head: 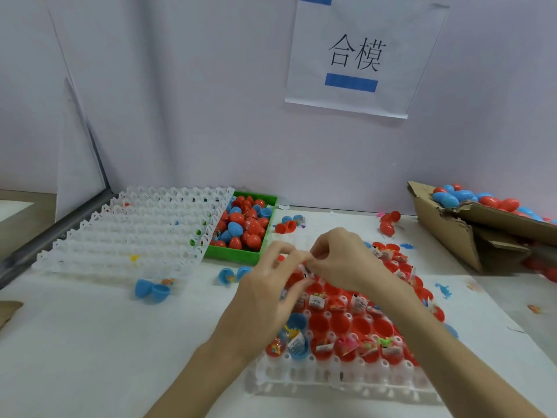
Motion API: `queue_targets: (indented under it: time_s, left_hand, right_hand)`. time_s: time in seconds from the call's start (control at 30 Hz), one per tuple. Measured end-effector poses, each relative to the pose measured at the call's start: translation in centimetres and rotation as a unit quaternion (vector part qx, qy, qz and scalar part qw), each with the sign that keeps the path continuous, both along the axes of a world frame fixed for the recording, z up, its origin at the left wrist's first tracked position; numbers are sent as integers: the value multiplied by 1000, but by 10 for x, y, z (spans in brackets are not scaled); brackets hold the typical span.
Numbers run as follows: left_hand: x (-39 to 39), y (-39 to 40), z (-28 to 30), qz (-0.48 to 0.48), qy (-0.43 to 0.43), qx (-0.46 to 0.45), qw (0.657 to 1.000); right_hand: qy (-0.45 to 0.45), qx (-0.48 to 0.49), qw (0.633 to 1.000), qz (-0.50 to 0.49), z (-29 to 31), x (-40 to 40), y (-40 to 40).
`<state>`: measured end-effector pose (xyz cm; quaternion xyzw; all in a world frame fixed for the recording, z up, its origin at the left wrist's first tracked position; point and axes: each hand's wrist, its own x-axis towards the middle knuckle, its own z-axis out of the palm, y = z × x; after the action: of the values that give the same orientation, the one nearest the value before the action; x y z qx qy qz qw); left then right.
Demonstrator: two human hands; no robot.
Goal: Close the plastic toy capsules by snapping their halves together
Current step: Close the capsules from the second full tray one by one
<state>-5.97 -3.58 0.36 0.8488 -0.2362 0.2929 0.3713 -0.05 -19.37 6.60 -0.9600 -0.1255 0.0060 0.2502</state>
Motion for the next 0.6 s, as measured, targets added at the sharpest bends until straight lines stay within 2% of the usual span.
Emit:
queue_targets:
  time_s: [0.1,0.23,0.37,0.53,0.6]
  left_hand:
    - [-1,0,4,-12,-19,-32,999]
    - [-3,0,10,-23,14,-127,992]
    - [-4,0,15,-22,43,-169,984]
    - [-3,2,15,-29,58,-168,984]
    - [-3,2,15,-33,73,-185,979]
  right_hand:
    - [4,50,998,-23,-6,-10,-2]
    - [29,186,981,-44,-21,-19,-12]
    - [110,379,918,-47,-33,-28,-17]
    - [149,462,874,-20,-37,-34,-18]
    - [131,455,881,-11,-37,-36,-19]
